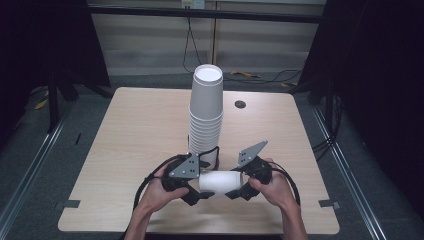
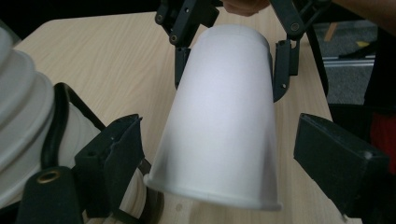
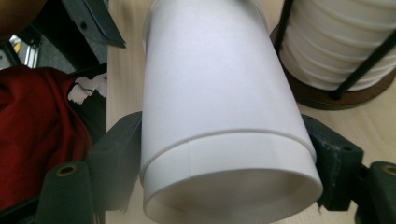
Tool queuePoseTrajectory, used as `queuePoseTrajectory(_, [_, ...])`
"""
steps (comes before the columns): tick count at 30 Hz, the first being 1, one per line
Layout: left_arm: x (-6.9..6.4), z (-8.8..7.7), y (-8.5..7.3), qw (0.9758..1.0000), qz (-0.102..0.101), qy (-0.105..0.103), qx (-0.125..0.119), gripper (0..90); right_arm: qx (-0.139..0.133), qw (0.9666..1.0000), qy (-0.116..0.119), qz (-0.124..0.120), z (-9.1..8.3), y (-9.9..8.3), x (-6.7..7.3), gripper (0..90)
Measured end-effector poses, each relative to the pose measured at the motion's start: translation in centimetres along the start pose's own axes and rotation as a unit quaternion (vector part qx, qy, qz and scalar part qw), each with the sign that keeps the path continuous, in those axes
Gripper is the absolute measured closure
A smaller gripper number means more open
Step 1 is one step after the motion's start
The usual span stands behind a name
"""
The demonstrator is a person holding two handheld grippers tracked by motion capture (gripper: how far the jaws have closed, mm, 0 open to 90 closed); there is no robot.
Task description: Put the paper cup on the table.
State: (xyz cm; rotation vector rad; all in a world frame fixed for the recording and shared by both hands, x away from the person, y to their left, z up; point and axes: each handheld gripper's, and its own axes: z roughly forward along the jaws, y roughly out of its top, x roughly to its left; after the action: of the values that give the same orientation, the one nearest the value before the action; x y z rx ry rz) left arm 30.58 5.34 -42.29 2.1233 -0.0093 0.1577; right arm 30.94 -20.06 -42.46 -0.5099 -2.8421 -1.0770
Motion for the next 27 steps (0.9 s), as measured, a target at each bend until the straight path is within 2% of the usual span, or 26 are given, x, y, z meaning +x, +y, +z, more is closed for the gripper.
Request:
queuePoseTrajectory(2, [0.0, -0.3, -0.1, 0.9999, -0.006, 0.004, -0.008, 15.5, -0.004, 1.0, -0.002, 0.005, -0.2, -0.2, 0.0, 23.0])
queuePoseTrajectory(5, [0.0, -0.8, -0.4, 0.9993, -0.021, 0.006, -0.032, 15.5, -0.029, 0.9995, -0.003, 0.01, -0.7, -0.6, -0.1, 22.9])
queuePoseTrajectory(7, [-0.1, -0.9, -0.5, 0.9989, -0.026, 0.008, -0.038, 15.5, -0.038, 0.9992, -0.008, 0.014, -0.8, -0.8, -0.1, 22.9])
queuePoseTrajectory(10, [0.0, -1.1, -0.7, 0.9979, -0.033, 0.022, -0.051, 15.5, -0.049, 0.9985, -0.003, 0.022, -0.9, -1.1, -0.1, 22.9])
queuePoseTrajectory(11, [-0.1, -1.3, -0.9, 0.9968, -0.038, 0.033, -0.061, 15.4, -0.063, 0.9976, -0.004, 0.029, -1.2, -1.4, -0.2, 22.9])
queuePoseTrajectory(13, [-0.1, -1.4, -1.1, 0.9964, -0.041, 0.034, -0.065, 15.5, -0.07, 0.997, -0.004, 0.031, -1.3, -1.6, -0.2, 22.9])
queuePoseTrajectory(15, [-0.1, -1.6, -1.5, 0.9948, -0.052, 0.036, -0.08, 15.5, -0.08, 0.9961, -0.012, 0.036, -1.4, -2.0, -0.3, 22.9])
queuePoseTrajectory(18, [-0.2, -1.8, -1.9, 0.9923, -0.063, 0.045, -0.096, 15.4, -0.096, 0.9943, -0.012, 0.044, -1.5, -2.6, -0.2, 22.9])
queuePoseTrajectory(21, [-0.2, -1.8, -2.1, 0.991, -0.072, 0.044, -0.104, 15.4, -0.103, 0.9935, -0.015, 0.046, -1.4, -2.8, -0.1, 22.9])
queuePoseTrajectory(23, [-0.2, -1.8, -2.3, 0.991, -0.073, 0.039, -0.106, 15.4, -0.108, 0.9929, -0.017, 0.046, -1.4, -2.8, -0.1, 22.9])
queuePoseTrajectory(25, [-0.3, -1.8, -2.3, 0.9908, -0.074, 0.041, -0.106, 15.4, -0.113, 0.9923, -0.017, 0.047, -1.3, -2.8, -0.1, 22.9])
queuePoseTrajectory(27, [-0.5, -1.9, -2.6, 0.9896, -0.077, 0.049, -0.111, 15.4, -0.124, 0.991, -0.017, 0.045, -1.1, -2.9, 0.0, 22.9])
